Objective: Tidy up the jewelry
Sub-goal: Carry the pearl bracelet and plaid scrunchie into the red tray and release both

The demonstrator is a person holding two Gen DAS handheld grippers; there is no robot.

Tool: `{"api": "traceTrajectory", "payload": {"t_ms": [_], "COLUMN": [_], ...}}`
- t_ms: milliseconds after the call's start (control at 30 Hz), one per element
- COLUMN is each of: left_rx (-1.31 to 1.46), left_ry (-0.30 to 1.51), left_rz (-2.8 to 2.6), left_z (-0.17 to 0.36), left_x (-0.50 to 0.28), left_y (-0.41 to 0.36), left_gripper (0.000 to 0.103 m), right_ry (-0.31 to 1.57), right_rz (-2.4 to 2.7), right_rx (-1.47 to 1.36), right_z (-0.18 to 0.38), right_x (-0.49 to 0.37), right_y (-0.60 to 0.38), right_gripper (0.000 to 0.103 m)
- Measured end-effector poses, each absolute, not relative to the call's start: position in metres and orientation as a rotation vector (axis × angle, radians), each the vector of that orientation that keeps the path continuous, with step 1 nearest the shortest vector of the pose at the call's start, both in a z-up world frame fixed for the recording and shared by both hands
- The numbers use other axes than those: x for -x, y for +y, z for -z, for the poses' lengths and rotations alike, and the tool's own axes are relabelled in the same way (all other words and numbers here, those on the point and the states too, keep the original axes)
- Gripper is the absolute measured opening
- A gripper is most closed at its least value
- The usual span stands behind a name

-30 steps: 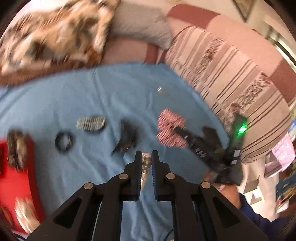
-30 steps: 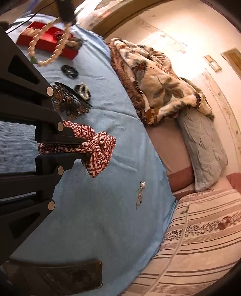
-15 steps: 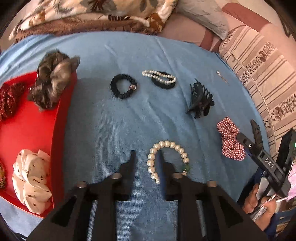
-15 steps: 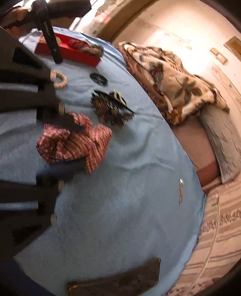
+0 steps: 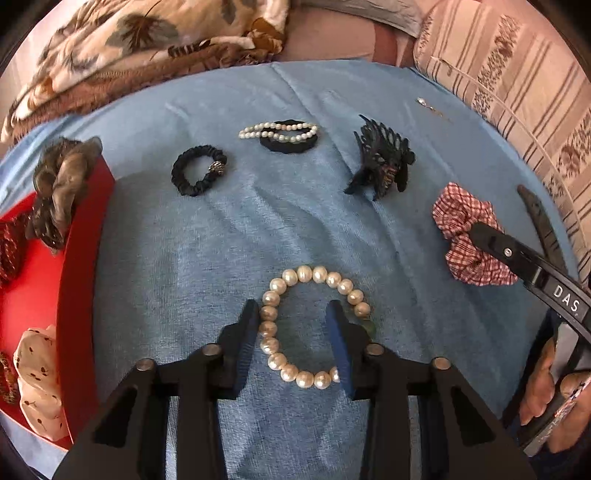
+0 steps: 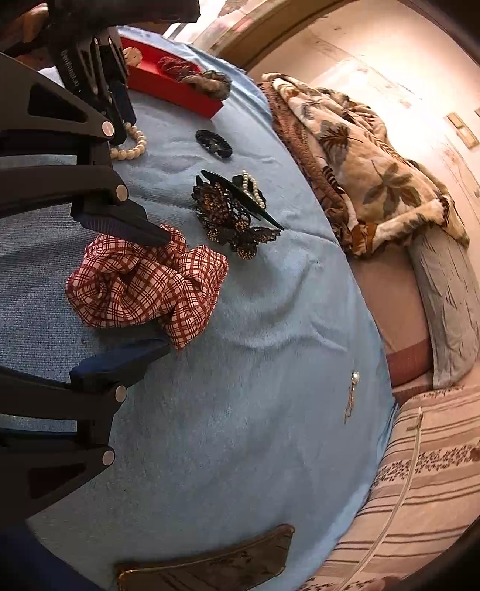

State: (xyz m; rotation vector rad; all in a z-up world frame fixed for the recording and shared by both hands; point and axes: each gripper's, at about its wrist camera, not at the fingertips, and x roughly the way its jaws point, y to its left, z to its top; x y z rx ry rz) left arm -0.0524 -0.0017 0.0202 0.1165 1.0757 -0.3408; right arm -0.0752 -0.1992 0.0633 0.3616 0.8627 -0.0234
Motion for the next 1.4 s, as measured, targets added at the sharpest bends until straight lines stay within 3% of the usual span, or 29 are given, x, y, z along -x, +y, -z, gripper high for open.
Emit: {"api": "traceTrajectory", "payload": {"t_ms": [33, 67, 100, 233, 567, 933, 1167, 1400], "left_rx": [-0.121, -0.111, -0.093, -0.059, -0.023, 0.057, 0.096, 0.252], "left_ry": [1.077, 1.083, 1.085, 1.055, 0.904, 0.797, 0.796, 0.897], "left_rz": [0.342, 0.351, 0.356, 0.369, 0.365, 0.210, 0.087, -0.006], "left_z": [-0.021, -0.023, -0.025, -0.044, -0.110, -0.151, -0.141, -0.097], "left_x": [0.054, 0.055, 0.057, 0.065, 0.097, 0.105, 0.084, 0.038], "left_y": [-0.002, -0.001, 0.001, 0.007, 0.038, 0.141, 0.214, 0.290], "left_gripper": [0.008, 0.009, 0.009, 0.009, 0.009, 0.009, 0.010, 0.009], "right_ry": [0.863, 0.867, 0.874, 0.866, 0.869, 0.817, 0.810, 0.884], "right_rz": [0.022, 0.017, 0.008, 0.026, 0.071, -0.064, -0.262, -0.433], "right_rx": [-0.348, -0.339, -0.333, -0.300, -0.203, -0.107, -0.079, -0.034], "right_z": [-0.063, -0.063, -0.062, -0.063, -0.069, -0.134, -0.166, -0.163], "right_x": [0.075, 0.075, 0.074, 0.078, 0.086, 0.082, 0.053, 0.024], "right_y": [-0.197, -0.196, -0.194, -0.189, -0.173, -0.121, -0.036, 0.061], "right_gripper": [0.051, 0.036, 0.030, 0.020, 0.012, 0.011, 0.011, 0.011]}}
